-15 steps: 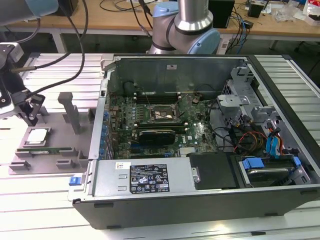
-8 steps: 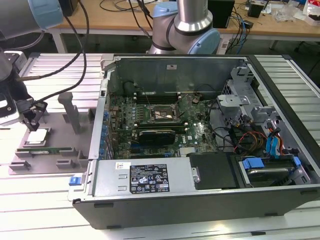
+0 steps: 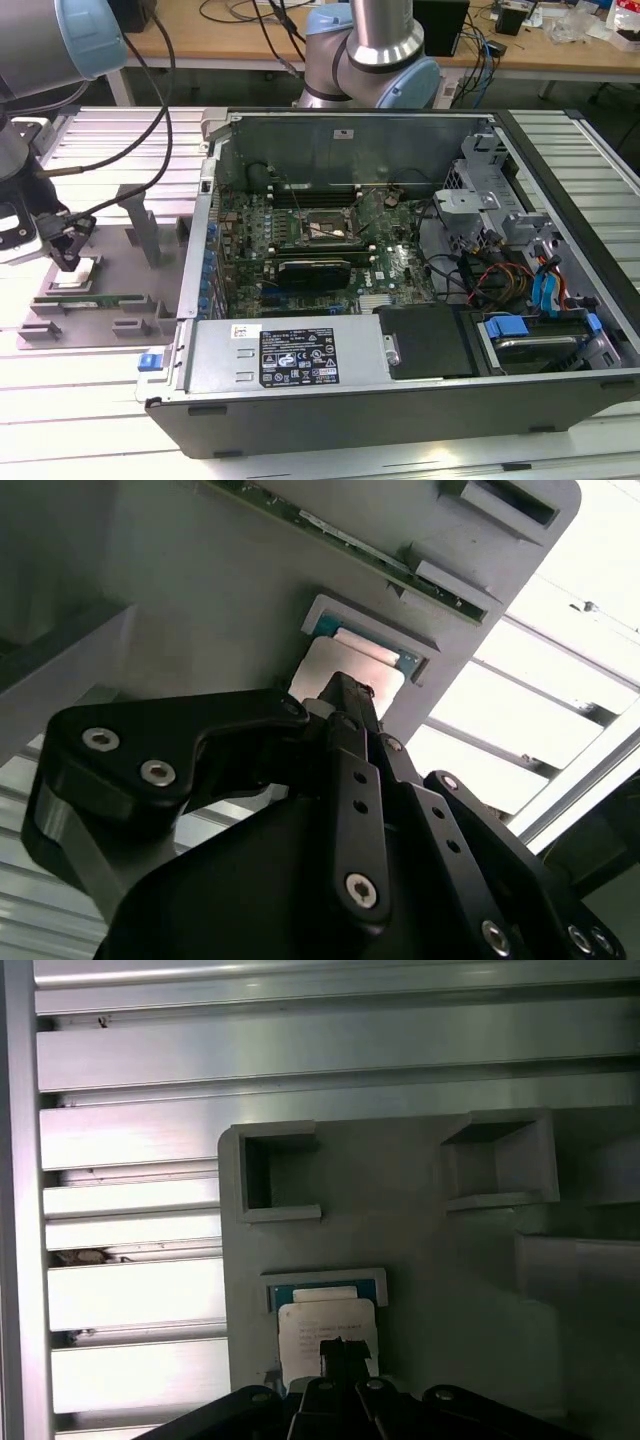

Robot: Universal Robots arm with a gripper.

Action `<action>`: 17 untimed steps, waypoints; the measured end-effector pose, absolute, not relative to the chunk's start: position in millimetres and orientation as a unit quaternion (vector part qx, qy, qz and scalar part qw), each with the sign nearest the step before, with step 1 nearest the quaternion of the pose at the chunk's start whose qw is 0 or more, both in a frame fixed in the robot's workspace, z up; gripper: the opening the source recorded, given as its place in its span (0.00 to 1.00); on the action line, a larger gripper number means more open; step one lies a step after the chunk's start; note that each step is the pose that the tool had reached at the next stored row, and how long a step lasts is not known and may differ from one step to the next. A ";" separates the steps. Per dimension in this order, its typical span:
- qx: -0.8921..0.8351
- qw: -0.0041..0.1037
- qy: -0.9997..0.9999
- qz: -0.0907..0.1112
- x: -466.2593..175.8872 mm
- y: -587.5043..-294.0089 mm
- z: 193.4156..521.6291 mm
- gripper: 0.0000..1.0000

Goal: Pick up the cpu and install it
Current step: 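Pick up the cpu and move it towards the insertion slot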

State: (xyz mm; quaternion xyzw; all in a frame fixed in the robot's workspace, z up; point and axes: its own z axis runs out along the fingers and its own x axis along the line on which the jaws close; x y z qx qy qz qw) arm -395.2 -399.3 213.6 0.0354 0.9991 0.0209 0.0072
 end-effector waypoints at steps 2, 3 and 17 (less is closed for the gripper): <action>0.035 0.007 0.999 0.021 -395.1 -399.3 213.5 0.11; 0.035 0.007 0.999 0.021 -395.1 -399.3 213.5 0.11; 0.033 0.013 0.999 0.020 -397.2 -399.3 211.7 0.66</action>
